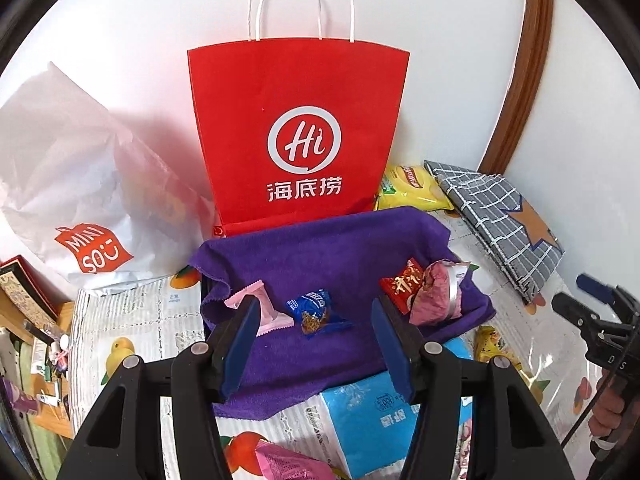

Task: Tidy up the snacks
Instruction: 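Grasp the yellow snack bag on the sheet with the right tool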

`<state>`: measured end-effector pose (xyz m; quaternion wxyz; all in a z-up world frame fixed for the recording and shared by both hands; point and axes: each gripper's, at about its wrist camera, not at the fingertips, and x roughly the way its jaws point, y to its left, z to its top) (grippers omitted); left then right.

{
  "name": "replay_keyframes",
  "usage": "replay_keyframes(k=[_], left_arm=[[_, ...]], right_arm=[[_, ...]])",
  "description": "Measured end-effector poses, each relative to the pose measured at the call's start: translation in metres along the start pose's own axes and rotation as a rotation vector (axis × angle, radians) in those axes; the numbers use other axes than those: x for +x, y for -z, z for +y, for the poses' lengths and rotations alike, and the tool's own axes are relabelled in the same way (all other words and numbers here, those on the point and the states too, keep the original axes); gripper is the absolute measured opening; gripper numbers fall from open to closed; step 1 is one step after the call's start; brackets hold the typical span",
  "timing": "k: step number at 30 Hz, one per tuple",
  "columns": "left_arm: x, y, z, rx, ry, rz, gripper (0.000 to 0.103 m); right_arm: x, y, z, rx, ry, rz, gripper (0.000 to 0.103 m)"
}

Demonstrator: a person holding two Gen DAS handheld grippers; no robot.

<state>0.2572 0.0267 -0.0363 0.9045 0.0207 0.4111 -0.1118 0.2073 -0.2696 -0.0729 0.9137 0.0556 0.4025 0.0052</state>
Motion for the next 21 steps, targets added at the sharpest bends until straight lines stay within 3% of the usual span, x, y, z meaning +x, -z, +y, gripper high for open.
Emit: replay_keyframes(k=[5,7,9,14,21], left_arm=[[-0.010,0.000,0.003,-0.035,-0.006,-0.003,0.056],[-0.014,0.003,0.005,-0.049,0.007,-0.008,0.056],[-0.017,0.008,0.006,-0.061,0.009,-0.002,0.056],[-0.021,0.021,0.008,-0.057,-0.030,0.019,0.056],[-0.019,0.050,0.030,-0.105,-0.083,0.072,0.058]], right_arm=[[0.006,0.019,-0.010,0.011,0.013,0.052,0.082],[0.011,0.028,-0.008,-0.009,-0.003,0.073,0.067],[0.020,0.036,-0.004,-0.039,-0.007,0.095,0.062],[0.042,0.043,0.005,-0.065,-0.075,0.123,0.060],[0.085,0.050,0.009,-0.077,-0.080,0.192,0.053]])
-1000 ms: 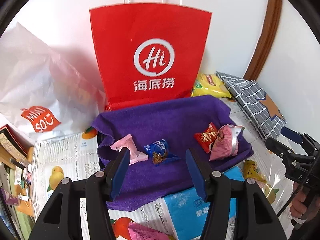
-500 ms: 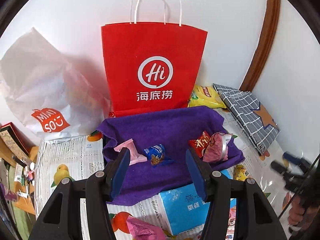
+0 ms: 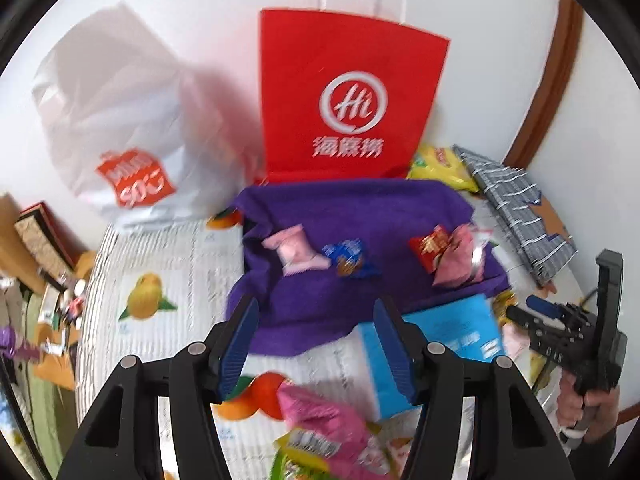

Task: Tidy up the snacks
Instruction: 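Grasp the yellow snack bag on the sheet with the right tool, then grasp the green snack packet with the left tool while the right tool holds the yellow bag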

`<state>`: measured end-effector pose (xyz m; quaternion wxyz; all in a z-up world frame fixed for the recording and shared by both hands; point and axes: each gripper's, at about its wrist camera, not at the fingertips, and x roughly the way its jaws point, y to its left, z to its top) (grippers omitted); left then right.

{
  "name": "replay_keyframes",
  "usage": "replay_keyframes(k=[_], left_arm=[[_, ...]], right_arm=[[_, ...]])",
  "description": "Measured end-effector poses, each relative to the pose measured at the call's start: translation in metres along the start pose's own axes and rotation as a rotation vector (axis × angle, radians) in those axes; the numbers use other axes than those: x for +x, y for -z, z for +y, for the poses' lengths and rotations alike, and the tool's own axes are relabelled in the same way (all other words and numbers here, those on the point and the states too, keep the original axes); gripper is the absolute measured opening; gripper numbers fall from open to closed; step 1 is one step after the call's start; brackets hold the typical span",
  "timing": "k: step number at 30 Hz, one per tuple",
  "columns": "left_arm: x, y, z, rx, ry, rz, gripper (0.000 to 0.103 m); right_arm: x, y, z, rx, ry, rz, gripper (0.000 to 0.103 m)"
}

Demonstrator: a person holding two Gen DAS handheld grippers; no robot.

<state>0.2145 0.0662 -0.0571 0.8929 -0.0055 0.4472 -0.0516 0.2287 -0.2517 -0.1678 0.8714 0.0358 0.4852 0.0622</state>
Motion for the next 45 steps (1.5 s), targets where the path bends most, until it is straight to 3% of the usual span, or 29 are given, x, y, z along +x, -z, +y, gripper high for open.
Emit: replay_keyframes(k=[6,9,21,32,45], left_arm=[[-0.001,0.015,0.024,-0.041,-0.040,0.025,0.058],[-0.002,0.022,0.033,-0.059,-0.052,0.033,0.058],[-0.005,0.069,0.034,-0.062,-0.015,0.089,0.058],[-0.012,0.119,0.030,-0.073,0.090,0.131,0.068],[0.010,0.140,0.010,-0.032,0.065,0.189,0.070]], right_arm=[[0.029,0.009,-0.011,0.042,-0.025,0.094,0.049],[0.023,0.012,-0.013,0.048,-0.028,0.062,0.041],[-0.028,0.022,-0.021,0.080,-0.018,-0.034,0.041],[-0.068,0.032,-0.007,0.063,-0.020,-0.100,0.041],[-0.088,0.053,0.002,0.031,-0.006,-0.103,0.041]])
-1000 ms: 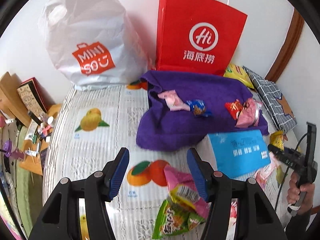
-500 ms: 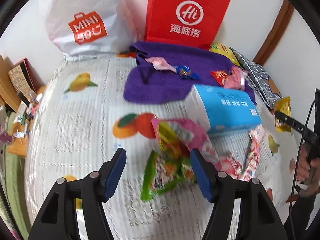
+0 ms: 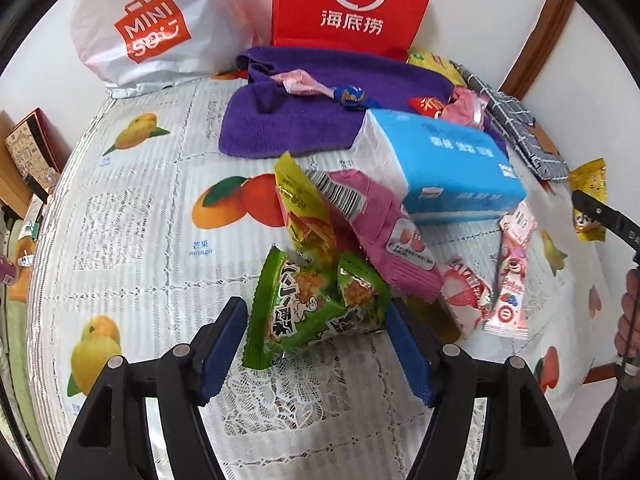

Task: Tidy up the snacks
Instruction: 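Grasp the green snack packet with the left tool while the right tool holds the yellow bag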

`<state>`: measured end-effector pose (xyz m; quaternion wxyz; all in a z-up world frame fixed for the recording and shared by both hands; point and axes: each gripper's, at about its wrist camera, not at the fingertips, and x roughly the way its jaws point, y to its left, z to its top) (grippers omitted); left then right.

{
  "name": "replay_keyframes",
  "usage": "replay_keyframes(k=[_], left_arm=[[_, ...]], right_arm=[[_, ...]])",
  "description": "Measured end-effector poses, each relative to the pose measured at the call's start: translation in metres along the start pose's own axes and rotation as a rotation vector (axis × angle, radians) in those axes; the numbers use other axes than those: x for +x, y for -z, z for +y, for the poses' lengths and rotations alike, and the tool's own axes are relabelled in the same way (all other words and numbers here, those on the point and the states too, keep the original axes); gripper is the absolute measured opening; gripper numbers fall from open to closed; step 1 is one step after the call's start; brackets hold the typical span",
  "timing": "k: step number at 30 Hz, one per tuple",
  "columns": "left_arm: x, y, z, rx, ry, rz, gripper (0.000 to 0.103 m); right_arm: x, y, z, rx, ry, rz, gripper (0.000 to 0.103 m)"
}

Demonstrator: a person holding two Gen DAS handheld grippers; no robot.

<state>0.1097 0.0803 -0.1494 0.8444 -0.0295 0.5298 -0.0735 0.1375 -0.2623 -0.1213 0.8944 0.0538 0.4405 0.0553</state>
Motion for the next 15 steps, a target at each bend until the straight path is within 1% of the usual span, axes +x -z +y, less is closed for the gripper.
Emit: replay_keyframes(k=[7,8,10,11,14,15], left_arm=[[0.007,-0.003,0.000,-0.023,0.007,-0.010,0.069],[0.007,-0.002,-0.001,-0.018,0.001,-0.013,0.066],[0.003,0.000,-0.002,-0.010,0.009,-0.031,0.055],[0.001,0.000,-0.002,-0.010,0.026,-0.033,0.047],[-0.003,0.003,0.001,-0.020,0.033,-0.036,0.046],[-0.005,0.004,0.003,-0.022,0.032,-0.037,0.044]], right_arm=[[0.001,0.008,0.004,-0.004,-0.007,0.015,0.041],[0.002,0.009,0.005,-0.006,-0.011,0.019,0.041],[0.002,0.011,0.008,-0.013,-0.015,0.024,0.041],[0.002,0.012,0.010,-0.017,-0.017,0.026,0.041],[0.000,0.015,0.015,-0.026,-0.028,0.024,0.041],[-0.001,0.016,0.017,-0.028,-0.032,0.021,0.041]])
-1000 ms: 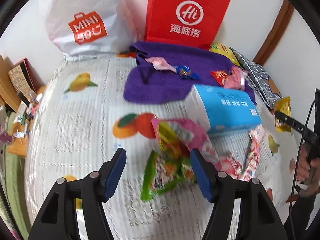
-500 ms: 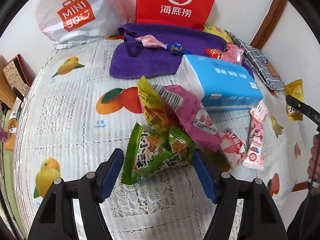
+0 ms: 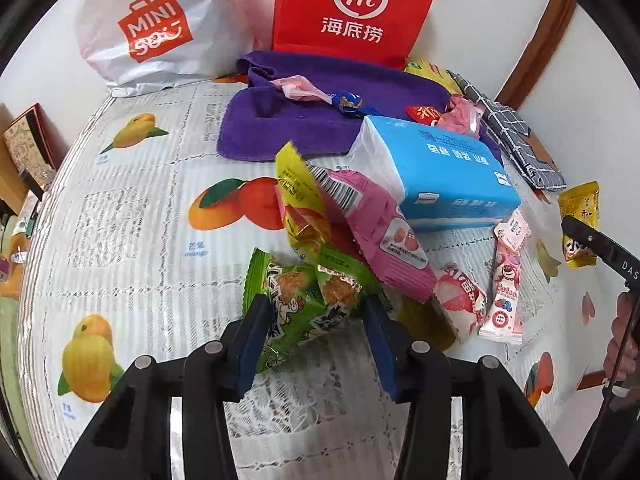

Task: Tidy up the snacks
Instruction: 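Grasp the green snack packet with the left tool while the right tool holds the yellow bag, then carry the green packet and yellow bag with both tools over the purple towel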

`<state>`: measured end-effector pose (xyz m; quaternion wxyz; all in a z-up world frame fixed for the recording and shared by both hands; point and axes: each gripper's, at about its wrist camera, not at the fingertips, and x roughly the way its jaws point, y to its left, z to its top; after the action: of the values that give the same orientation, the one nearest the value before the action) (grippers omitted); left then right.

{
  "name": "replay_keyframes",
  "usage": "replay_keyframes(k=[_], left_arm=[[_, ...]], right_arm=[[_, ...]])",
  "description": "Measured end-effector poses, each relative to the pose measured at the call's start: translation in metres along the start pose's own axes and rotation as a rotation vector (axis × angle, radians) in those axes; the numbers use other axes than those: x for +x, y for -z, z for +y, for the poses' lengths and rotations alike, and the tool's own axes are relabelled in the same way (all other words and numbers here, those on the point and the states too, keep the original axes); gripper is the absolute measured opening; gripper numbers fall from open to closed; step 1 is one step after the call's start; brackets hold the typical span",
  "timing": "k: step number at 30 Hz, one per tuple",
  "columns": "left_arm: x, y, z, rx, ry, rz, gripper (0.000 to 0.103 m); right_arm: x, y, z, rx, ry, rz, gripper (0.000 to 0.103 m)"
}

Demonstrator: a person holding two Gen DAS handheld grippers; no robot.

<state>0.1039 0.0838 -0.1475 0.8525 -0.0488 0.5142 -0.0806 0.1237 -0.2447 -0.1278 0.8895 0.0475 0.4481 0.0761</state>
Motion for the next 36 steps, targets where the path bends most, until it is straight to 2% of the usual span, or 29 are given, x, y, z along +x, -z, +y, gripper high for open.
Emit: replay_keyframes(k=[5,12,13,15,16,20,24,28,32,36], left_arm=[[-0.017,0.007,0.002,-0.010,0.032,-0.011,0.033],[-0.027,0.009,-0.002,0.007,0.020,-0.032,0.033],[-0.027,0.009,-0.003,0.006,0.019,-0.032,0.035],[-0.025,0.007,-0.006,0.017,0.022,-0.024,0.057],[-0.024,0.006,-0.008,0.026,0.022,-0.030,0.061],[-0.014,0.003,-0.014,0.046,-0.005,-0.025,0.065],[0.010,0.003,-0.011,0.029,-0.083,0.022,0.065],[0.017,0.006,-0.009,0.023,-0.066,0.012,0.062],[0.011,0.008,-0.008,0.029,-0.046,0.001,0.052],[0.000,0.010,-0.006,0.021,-0.044,-0.006,0.050]], right_arm=[[-0.007,0.002,0.007,-0.008,-0.019,-0.015,0.041],[-0.016,0.004,0.017,-0.036,-0.037,-0.028,0.041],[-0.017,0.004,0.017,-0.039,-0.037,-0.029,0.041],[-0.018,0.005,0.017,-0.047,-0.034,-0.027,0.041],[-0.018,0.005,0.016,-0.048,-0.031,-0.025,0.041],[-0.014,0.006,0.011,-0.041,-0.020,-0.016,0.041],[-0.005,0.008,0.006,-0.024,-0.020,-0.001,0.041],[0.004,0.010,0.005,-0.021,-0.019,0.019,0.041],[0.008,0.011,0.007,-0.025,-0.026,0.027,0.041],[0.007,0.011,0.013,-0.039,-0.043,0.023,0.041]])
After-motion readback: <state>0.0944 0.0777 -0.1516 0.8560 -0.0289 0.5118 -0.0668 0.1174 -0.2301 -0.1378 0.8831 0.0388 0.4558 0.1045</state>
